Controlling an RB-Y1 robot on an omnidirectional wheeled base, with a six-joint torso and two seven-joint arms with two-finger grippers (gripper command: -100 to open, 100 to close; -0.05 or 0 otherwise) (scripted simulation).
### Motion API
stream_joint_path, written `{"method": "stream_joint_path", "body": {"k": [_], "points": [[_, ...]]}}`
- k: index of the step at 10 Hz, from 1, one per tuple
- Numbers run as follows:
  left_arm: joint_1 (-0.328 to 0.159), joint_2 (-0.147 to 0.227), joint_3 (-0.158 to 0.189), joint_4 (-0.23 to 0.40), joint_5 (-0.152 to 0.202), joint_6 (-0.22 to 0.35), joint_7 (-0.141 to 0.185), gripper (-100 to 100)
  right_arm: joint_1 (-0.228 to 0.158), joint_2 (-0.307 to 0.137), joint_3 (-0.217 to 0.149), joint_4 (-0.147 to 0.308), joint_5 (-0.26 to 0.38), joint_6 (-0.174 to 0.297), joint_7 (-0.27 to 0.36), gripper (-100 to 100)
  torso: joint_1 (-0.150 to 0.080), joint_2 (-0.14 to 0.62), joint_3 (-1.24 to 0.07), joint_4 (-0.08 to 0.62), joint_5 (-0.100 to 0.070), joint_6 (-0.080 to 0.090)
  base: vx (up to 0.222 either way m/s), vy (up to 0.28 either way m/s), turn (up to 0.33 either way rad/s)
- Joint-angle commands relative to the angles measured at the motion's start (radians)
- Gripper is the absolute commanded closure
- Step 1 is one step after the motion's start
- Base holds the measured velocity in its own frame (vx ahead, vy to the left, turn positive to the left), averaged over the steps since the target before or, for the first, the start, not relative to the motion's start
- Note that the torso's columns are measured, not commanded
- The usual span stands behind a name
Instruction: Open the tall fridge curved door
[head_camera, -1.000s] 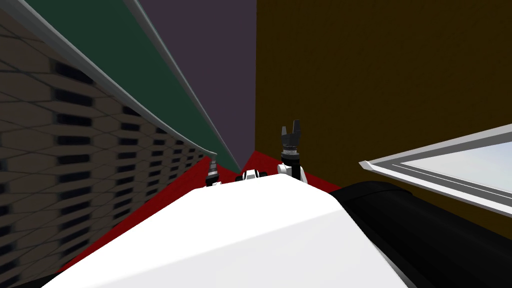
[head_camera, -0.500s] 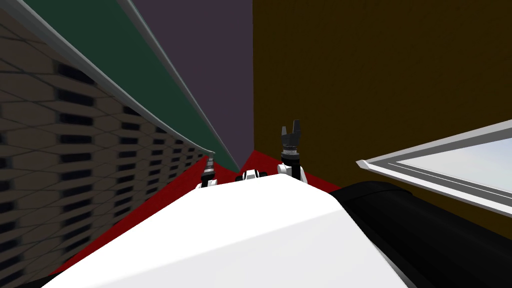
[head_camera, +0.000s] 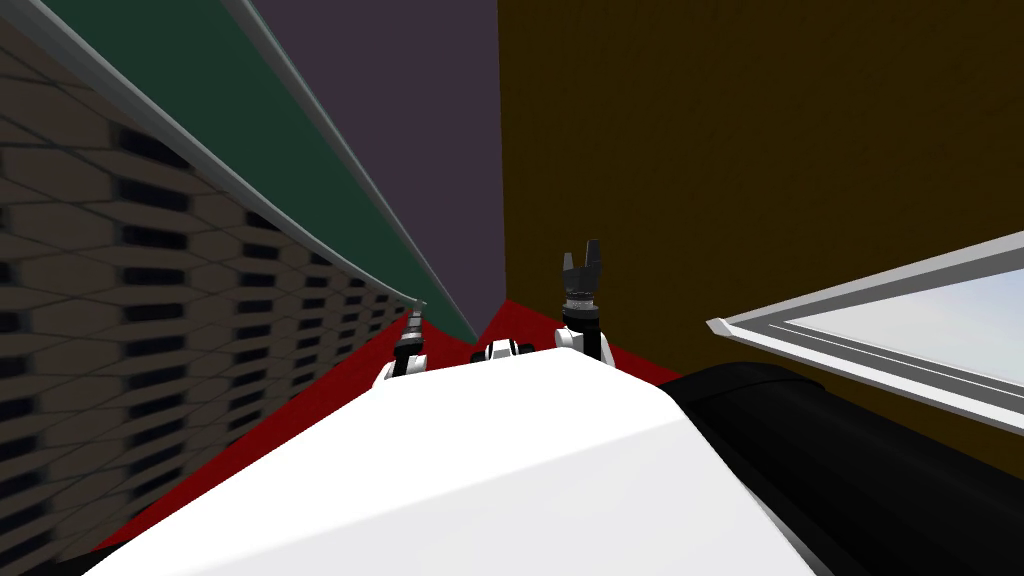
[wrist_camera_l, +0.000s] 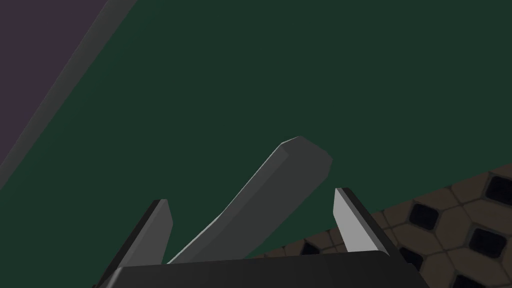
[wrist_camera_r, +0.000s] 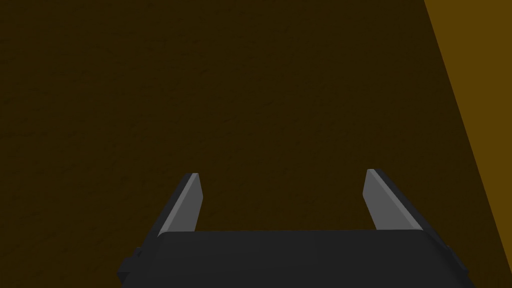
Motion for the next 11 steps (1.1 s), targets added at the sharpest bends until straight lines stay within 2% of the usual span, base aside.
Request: {"method": "stream_joint_path", "body": {"k": [1,11], "points": [[-0.014,0.033,0.004,-0.017,-0.009,0.053,0.012,-100,0.000,0.000,0.000,0.000,0.000,0.000,0.000,0,0.000,0.000,0.000,0.000,0.000,0.000,-0.034,-0.043,0.004],[-0.059,0.167,0.018,-0.088,-0.043,0.245,0.050,-100,0.000,0.000,0.000,0.000,0.000,0.000,0.000,0,0.000,0.000,0.000,0.000,0.000,0.000,-0.030,-0.041,0.004]]}}
